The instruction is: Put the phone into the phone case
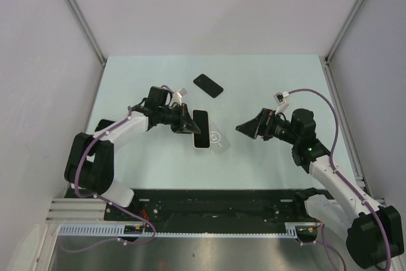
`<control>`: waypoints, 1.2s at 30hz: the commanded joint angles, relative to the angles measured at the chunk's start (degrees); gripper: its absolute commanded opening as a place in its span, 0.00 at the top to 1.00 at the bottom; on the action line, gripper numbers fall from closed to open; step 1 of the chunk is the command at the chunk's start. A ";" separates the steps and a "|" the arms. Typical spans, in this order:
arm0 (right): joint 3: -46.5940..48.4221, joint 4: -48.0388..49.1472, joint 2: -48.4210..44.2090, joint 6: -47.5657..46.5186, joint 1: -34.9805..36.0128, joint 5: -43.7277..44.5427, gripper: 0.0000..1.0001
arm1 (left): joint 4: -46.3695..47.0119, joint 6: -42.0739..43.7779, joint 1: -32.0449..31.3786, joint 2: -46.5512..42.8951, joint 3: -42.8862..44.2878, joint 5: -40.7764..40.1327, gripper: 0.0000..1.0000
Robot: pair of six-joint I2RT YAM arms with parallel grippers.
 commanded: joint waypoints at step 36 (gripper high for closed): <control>0.99 -11.61 -4.19 -6.57 -4.76 -2.38 0.00 | -16.93 10.52 12.26 4.53 2.43 -29.18 0.48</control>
